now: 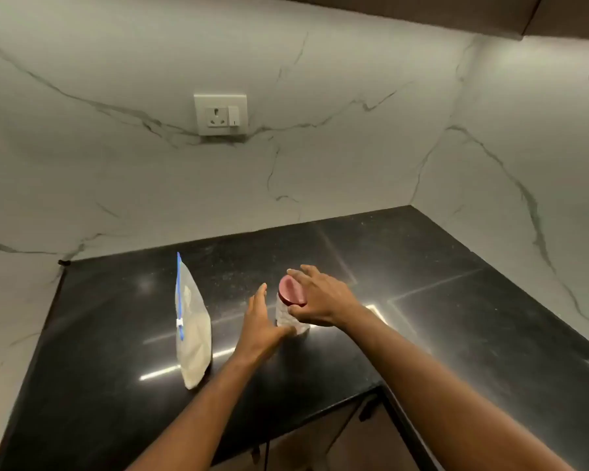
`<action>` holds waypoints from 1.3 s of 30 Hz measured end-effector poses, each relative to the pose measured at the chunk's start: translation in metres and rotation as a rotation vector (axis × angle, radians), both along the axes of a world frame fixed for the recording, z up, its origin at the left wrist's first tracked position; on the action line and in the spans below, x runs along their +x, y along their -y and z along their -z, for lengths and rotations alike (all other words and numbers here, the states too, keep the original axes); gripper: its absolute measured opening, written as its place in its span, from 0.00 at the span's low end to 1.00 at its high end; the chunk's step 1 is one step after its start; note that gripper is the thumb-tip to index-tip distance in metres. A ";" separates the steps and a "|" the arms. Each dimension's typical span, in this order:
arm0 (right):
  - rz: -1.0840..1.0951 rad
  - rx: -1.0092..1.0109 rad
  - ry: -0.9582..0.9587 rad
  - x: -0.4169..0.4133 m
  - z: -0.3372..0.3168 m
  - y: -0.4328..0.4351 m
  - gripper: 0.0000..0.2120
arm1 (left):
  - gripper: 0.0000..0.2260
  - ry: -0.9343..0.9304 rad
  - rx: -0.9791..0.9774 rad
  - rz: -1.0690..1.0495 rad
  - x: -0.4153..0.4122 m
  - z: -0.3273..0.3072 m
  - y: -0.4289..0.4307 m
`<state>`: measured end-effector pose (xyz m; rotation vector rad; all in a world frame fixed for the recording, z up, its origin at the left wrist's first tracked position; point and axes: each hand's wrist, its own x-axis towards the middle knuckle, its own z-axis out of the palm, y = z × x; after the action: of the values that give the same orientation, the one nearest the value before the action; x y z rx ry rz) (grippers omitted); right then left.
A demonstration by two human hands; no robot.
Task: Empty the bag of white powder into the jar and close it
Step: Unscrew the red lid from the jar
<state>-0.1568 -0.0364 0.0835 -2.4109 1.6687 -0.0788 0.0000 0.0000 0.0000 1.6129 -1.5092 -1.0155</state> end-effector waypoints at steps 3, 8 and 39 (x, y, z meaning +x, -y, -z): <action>-0.065 -0.050 -0.103 0.001 0.003 0.018 0.38 | 0.51 -0.091 -0.009 0.043 -0.009 0.011 0.011; -0.163 -0.109 -0.257 0.001 0.000 0.042 0.39 | 0.43 -0.090 -0.040 -0.093 -0.032 0.024 0.018; -0.423 -0.094 -0.353 0.005 -0.010 0.076 0.44 | 0.39 0.072 -0.074 -0.095 -0.022 0.040 0.034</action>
<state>-0.1521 -0.1128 0.0940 -2.9270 1.2504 0.3598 -0.0223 -0.0341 -0.0399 1.6682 -1.4842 -0.8488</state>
